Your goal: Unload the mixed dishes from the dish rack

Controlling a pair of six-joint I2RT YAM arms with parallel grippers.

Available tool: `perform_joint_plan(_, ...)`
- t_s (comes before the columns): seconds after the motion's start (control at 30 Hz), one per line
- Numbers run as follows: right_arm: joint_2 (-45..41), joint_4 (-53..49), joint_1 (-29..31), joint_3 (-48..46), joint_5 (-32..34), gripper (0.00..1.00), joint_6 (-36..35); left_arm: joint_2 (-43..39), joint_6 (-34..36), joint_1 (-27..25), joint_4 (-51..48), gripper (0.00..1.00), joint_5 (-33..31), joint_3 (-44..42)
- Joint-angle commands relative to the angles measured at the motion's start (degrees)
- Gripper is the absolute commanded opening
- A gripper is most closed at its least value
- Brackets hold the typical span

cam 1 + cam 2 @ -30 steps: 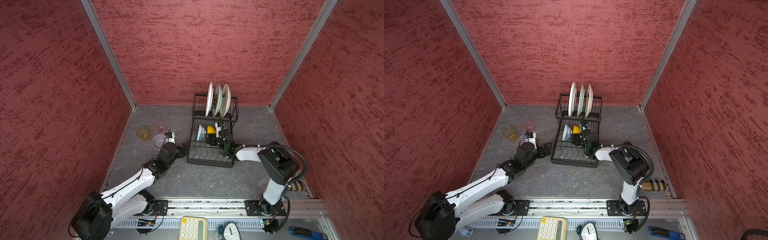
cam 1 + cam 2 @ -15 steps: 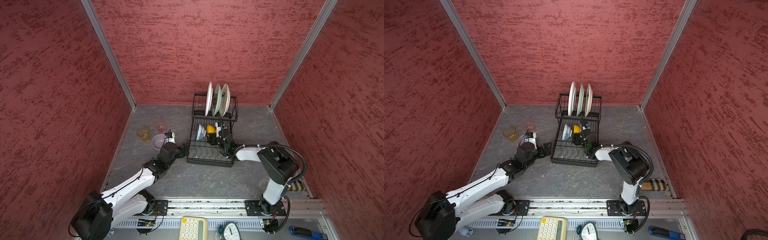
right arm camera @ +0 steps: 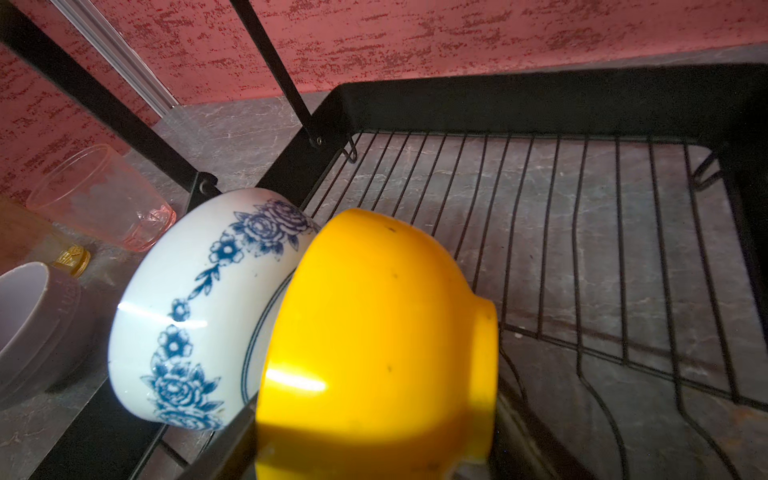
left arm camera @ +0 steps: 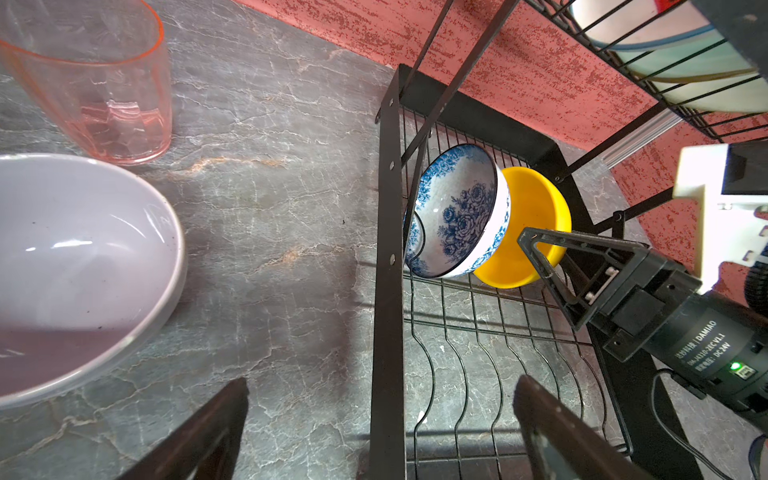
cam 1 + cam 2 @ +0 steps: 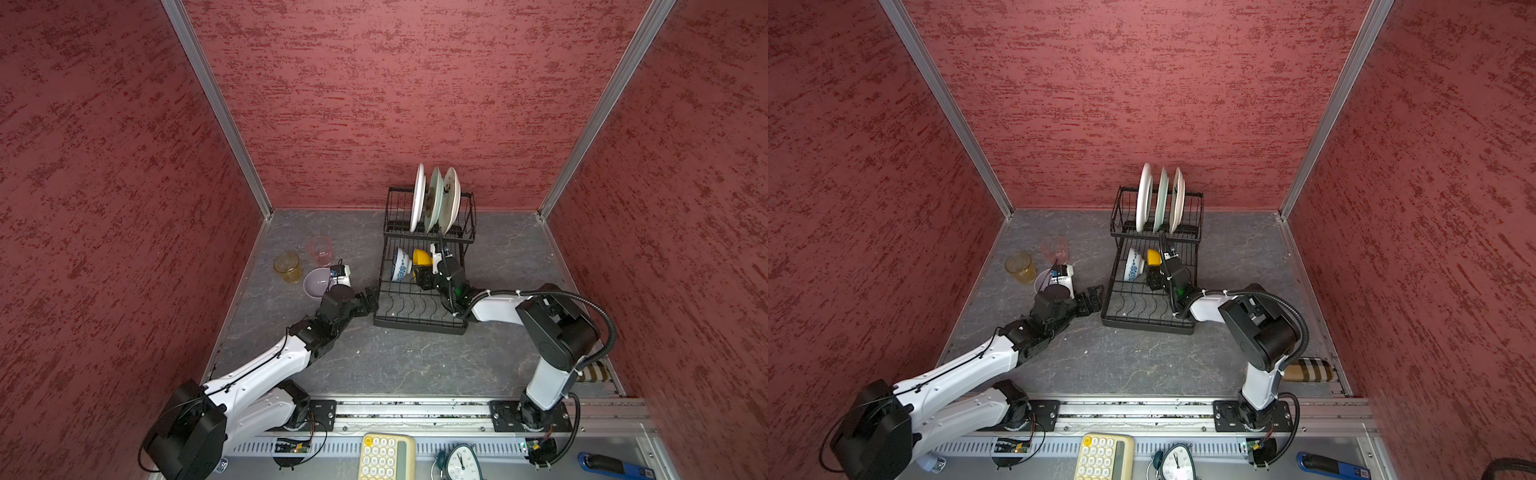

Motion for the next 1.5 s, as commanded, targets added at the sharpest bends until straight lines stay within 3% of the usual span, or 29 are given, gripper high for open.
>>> perform_joint_plan(0.0, -1.84, 0.22, 0.42, -0.02, 1.30, 0.66, -1.27, 0.22, 1.01, 0.01, 0.39, 0.99, 0.00, 0.70)
perform_joint_plan(0.5, -5.77, 1.00, 0.51, -3.27, 4.22, 0.66, -1.50, 0.54, 0.92, -0.03, 0.44, 0.99, 0.22, 0.79)
perform_joint_plan(0.93, -9.98, 1.16, 0.50, -7.23, 2.53, 0.65, 2.58, 0.81, 0.76, -0.11, 0.75, 0.99, 0.66, 0.79)
perform_joint_plan(1.47, -24.91, 1.42, 0.52, -14.66, -2.78, 0.65, 11.19, 0.17, 1.43, -0.13, 0.35, 1.00, 0.32, 0.76)
